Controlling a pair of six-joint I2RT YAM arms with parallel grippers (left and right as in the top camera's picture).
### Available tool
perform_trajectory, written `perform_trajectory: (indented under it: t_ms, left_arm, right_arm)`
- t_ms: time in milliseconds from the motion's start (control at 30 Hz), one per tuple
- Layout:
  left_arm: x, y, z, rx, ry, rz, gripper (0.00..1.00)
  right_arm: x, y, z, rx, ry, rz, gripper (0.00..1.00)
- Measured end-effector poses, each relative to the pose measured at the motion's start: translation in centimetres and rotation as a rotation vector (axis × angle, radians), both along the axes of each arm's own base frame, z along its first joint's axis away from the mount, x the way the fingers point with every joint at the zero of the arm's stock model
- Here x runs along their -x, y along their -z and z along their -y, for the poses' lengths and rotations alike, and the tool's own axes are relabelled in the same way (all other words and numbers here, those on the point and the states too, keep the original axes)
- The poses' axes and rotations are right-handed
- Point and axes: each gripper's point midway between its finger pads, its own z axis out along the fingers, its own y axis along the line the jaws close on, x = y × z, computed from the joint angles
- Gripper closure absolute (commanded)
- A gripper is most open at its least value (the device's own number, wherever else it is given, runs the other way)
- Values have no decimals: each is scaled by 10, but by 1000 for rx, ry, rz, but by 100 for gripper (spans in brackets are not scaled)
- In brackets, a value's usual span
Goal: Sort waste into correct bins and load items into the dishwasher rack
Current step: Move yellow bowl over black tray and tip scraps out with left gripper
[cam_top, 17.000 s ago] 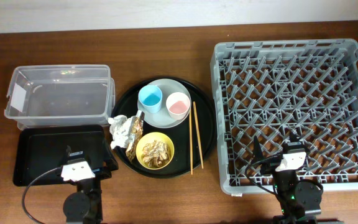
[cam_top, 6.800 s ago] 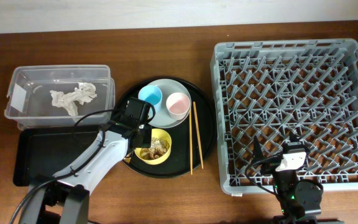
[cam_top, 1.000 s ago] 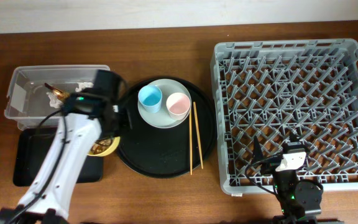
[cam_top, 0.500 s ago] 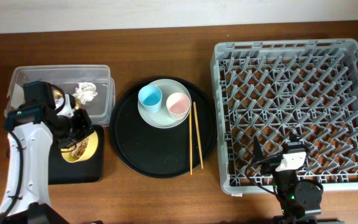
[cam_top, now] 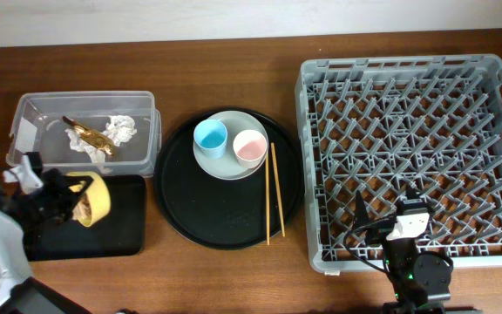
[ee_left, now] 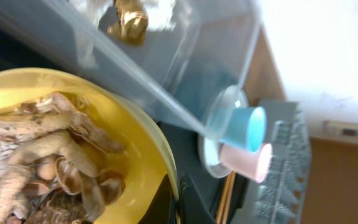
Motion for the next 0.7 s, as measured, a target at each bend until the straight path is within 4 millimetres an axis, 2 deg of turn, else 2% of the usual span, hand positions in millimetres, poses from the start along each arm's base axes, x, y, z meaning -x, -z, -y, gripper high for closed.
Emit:
perform_trajectory:
  t_ms: [33,133,300,567,700]
  left_arm:
    - [0,-9,-10,34,-26,60,100]
    - [3,-19,-26,94,-71,190,100]
    - [20,-25,-38,209,-126,369,100]
    - [29,-54,-44,297,-123,518,100]
    - [32,-62,-39,369,-122,536,100]
  right_arm:
    - [0,0,0,0,0,0,2]
    - [0,0,0,0,0,0,1]
    - [0,0,0,0,0,0,2]
    - [0,0,0,-1,0,0,2]
    - [0,0,0,0,0,0,2]
